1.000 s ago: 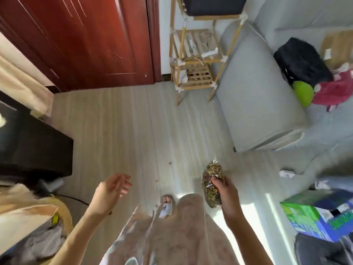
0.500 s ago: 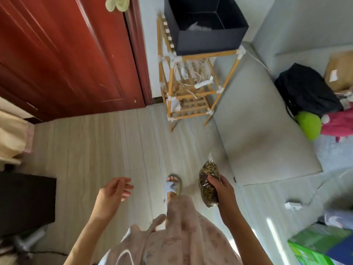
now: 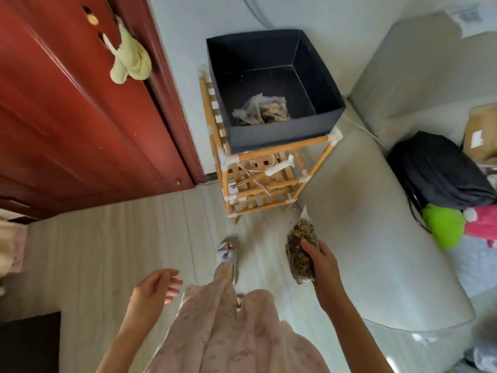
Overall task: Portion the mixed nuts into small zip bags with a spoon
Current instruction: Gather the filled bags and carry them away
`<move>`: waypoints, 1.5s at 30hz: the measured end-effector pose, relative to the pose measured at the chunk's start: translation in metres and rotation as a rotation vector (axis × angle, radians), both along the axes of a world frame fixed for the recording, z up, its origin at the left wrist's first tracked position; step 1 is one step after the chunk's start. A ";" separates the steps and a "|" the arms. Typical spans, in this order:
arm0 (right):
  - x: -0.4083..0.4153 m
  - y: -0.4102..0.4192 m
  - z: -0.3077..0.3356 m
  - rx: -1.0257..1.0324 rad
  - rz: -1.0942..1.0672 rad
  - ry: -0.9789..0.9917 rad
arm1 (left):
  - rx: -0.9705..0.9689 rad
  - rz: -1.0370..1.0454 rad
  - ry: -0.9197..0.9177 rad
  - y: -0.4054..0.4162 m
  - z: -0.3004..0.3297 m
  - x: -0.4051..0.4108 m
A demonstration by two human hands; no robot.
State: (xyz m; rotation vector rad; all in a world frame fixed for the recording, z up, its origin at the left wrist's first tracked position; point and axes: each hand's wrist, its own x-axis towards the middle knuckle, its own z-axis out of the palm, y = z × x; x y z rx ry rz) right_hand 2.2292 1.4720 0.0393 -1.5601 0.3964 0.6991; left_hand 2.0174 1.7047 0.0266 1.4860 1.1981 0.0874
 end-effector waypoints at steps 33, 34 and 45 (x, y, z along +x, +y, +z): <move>0.378 0.168 0.088 -0.141 0.564 -0.361 | 0.453 0.075 -0.161 0.109 0.054 0.385; 0.380 0.171 0.082 -0.239 0.634 -0.402 | 0.450 0.090 -0.157 0.108 0.054 0.385; 0.369 0.167 0.042 -0.674 1.061 -0.639 | 0.432 0.133 -0.142 0.104 0.059 0.387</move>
